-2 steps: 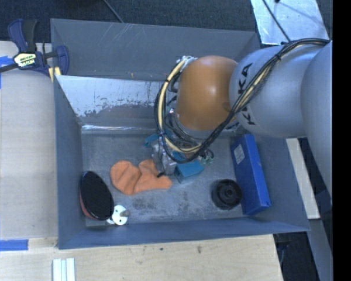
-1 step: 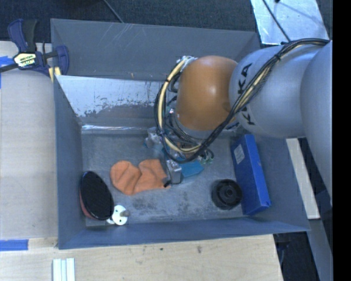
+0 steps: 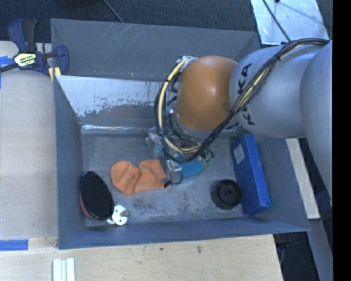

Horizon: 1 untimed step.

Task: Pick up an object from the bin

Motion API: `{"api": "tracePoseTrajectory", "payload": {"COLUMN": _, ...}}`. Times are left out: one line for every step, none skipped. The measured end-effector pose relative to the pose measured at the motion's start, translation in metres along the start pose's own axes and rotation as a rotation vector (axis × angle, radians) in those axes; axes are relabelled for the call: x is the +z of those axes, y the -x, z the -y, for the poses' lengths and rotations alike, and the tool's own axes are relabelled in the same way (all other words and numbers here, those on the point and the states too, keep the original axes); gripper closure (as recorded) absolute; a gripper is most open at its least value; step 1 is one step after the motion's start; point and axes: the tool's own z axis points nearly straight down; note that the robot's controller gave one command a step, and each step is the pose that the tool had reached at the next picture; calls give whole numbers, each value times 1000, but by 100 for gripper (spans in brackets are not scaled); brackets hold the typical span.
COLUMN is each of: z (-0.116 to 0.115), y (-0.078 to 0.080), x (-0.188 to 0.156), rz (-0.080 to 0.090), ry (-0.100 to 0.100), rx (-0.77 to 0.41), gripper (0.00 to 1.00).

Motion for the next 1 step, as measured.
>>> {"api": "tracePoseTrajectory", "payload": {"z": -3, "y": -17, "x": 23, "rz": 1, "ry": -1, "rx": -49, "gripper": 0}}
